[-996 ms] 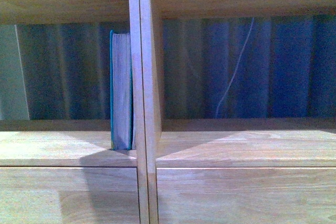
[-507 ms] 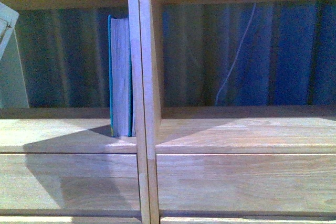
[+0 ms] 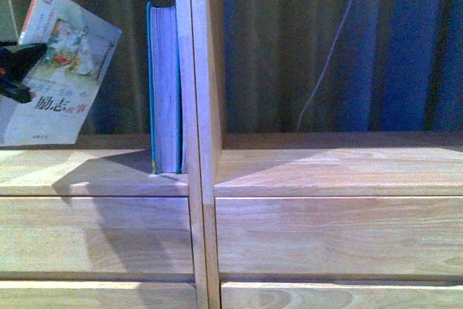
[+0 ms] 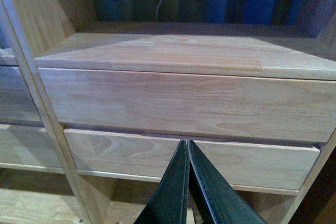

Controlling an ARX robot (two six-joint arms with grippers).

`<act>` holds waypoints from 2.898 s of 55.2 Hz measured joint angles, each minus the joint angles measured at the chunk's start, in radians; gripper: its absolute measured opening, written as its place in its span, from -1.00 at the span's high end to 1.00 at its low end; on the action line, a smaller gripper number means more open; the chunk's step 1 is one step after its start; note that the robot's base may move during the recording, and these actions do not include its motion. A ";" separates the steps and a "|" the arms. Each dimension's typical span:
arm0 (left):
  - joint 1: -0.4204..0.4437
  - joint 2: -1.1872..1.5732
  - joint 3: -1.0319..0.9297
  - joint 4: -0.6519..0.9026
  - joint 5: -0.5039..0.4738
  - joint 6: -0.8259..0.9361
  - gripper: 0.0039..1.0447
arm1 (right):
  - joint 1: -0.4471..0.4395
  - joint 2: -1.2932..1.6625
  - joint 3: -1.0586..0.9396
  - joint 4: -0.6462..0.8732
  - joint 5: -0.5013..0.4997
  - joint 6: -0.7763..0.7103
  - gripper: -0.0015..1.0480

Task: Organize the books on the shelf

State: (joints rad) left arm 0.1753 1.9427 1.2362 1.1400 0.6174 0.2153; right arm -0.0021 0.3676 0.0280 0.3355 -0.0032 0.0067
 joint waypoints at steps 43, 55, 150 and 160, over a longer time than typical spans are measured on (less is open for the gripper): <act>-0.167 0.321 0.231 0.103 -0.055 0.082 0.88 | 0.000 -0.270 -0.014 -0.265 0.003 -0.001 0.94; -0.171 0.337 0.233 0.117 -0.076 0.090 0.88 | 0.000 -0.360 -0.014 -0.333 0.003 -0.001 0.94; -0.238 -0.140 -0.256 -0.103 -0.392 -0.218 -0.86 | 0.000 -0.362 -0.014 -0.334 0.003 -0.003 -0.86; -0.258 -0.338 -0.372 -0.206 -0.426 -0.220 -0.86 | 0.000 -0.362 -0.014 -0.334 0.003 -0.003 -0.86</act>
State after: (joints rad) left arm -0.0830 1.6047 0.8642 0.9340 0.1913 -0.0048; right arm -0.0017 0.0059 0.0135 0.0013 -0.0006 0.0040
